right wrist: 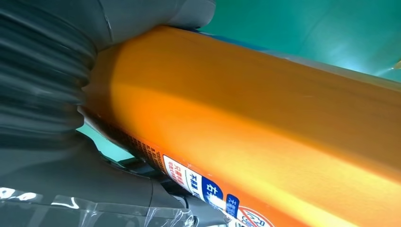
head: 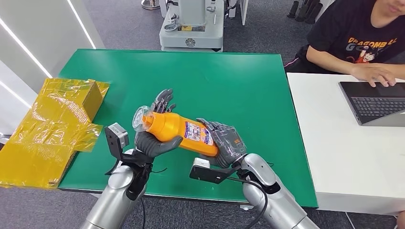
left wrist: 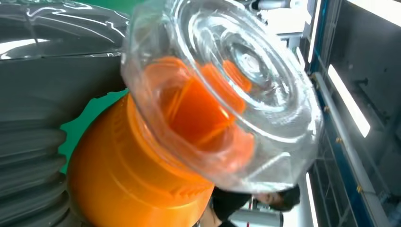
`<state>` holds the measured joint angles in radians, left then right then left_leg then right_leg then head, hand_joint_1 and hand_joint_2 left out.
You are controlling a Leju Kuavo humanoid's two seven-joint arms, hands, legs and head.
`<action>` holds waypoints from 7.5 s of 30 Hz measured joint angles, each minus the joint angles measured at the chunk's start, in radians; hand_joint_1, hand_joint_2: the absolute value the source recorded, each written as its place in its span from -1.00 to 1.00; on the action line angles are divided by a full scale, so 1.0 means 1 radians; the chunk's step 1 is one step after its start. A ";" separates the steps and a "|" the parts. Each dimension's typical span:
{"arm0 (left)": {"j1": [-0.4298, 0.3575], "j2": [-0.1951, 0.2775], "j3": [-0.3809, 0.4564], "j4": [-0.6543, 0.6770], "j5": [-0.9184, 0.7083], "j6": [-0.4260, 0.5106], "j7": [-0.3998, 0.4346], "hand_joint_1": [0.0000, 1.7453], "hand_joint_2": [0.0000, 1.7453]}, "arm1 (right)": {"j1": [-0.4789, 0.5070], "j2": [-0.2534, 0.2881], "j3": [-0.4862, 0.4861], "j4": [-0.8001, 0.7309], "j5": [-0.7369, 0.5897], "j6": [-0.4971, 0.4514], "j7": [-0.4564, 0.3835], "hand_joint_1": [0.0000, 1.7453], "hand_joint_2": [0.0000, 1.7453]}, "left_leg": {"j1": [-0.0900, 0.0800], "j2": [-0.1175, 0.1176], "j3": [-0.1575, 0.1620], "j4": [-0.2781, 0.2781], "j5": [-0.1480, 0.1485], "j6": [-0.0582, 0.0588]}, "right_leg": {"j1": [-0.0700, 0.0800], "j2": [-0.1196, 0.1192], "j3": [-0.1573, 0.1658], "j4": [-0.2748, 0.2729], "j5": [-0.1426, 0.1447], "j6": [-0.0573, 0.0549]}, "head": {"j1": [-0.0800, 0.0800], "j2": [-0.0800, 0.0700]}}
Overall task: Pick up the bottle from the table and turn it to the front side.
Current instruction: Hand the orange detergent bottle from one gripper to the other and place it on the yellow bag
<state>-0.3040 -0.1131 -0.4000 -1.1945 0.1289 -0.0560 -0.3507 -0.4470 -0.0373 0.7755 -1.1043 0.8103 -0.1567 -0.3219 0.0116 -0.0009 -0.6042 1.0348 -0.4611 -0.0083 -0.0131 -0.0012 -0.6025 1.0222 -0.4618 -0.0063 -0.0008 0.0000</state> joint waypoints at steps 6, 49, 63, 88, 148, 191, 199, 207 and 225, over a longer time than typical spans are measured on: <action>0.026 -0.019 -0.001 -0.036 -0.006 0.132 -0.055 -1.00 1.00 | 0.000 0.003 0.000 0.000 0.001 0.002 0.008 1.00 1.00 | 0.000 0.000 0.000 0.000 0.000 0.000 | 0.000 0.000 0.000 0.000 0.000 0.000 | 0.000 0.000; -0.003 0.007 -0.008 -0.083 -0.077 0.013 0.035 -1.00 1.00 | 0.040 0.002 -0.021 0.014 -0.003 -0.049 0.006 1.00 1.00 | 0.000 0.001 0.000 0.000 0.000 0.000 | 0.000 0.000 0.000 0.000 0.000 0.000 | 0.000 0.000; -0.003 0.008 -0.008 -0.073 -0.087 -0.011 0.053 -1.00 1.00 | 0.043 -0.001 -0.019 0.017 -0.002 -0.038 0.006 1.00 1.00 | 0.000 0.001 0.000 0.000 0.000 0.000 | 0.000 0.000 0.000 0.000 0.000 0.000 | 0.000 0.000; 0.008 -0.003 -0.034 -0.058 -0.050 0.003 0.050 1.00 1.00 | 0.029 -0.001 0.001 0.023 0.023 -0.070 0.026 1.00 1.00 | 0.000 0.001 0.000 0.000 0.000 0.000 | 0.000 0.000 0.000 0.000 0.000 0.000 | 0.000 0.000; 0.033 0.046 0.035 -0.092 -0.074 0.125 -0.010 1.00 1.00 | 0.144 0.025 -0.007 -0.107 -0.139 -0.224 -0.010 -1.00 1.00 | 0.000 0.001 0.000 0.000 0.000 0.000 | 0.000 0.000 0.000 0.000 0.000 0.000 | 0.000 0.000; -0.100 0.550 0.195 -0.042 -0.628 0.346 0.078 1.00 1.00 | 0.357 0.047 -0.114 -0.319 -0.374 -0.421 -0.258 -1.00 1.00 | 0.001 0.002 0.000 -0.001 0.000 -0.001 | 0.001 0.002 -0.001 0.001 0.000 -0.001 | 0.000 0.000; -0.156 0.560 0.154 0.109 -0.762 0.319 0.083 1.00 1.00 | 0.366 0.048 -0.109 -0.341 -0.439 -0.459 -0.284 -1.00 1.00 | 0.001 0.002 0.000 -0.001 0.000 -0.001 | 0.001 0.002 -0.001 0.001 0.000 -0.001 | 0.000 0.000; -0.252 0.515 0.054 0.327 -0.839 0.289 0.044 1.00 1.00 | 0.367 0.047 -0.094 -0.356 -0.493 -0.485 -0.294 -1.00 1.00 | 0.001 0.003 0.000 0.000 0.000 -0.001 | 0.000 0.003 -0.001 0.001 0.000 -0.001 | 0.000 0.000; -0.391 0.521 -0.163 0.690 -1.068 0.233 0.080 1.00 1.00 | 0.324 0.034 -0.043 -0.398 -0.622 -0.514 -0.310 -1.00 1.00 | 0.001 0.003 0.000 -0.001 0.000 -0.001 | 0.001 0.003 -0.001 0.001 0.000 -0.001 | 0.000 0.000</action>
<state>-0.6948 0.4082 -0.5627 -0.5048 -0.9394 0.1765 -0.2704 -0.1232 -0.0029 0.7321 -1.5018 0.1878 -0.6706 -0.6315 0.0123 0.0025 -0.6040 1.0341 -0.4606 -0.0091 -0.0125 0.0021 -0.6036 1.0235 -0.4617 -0.0070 -0.0005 0.0000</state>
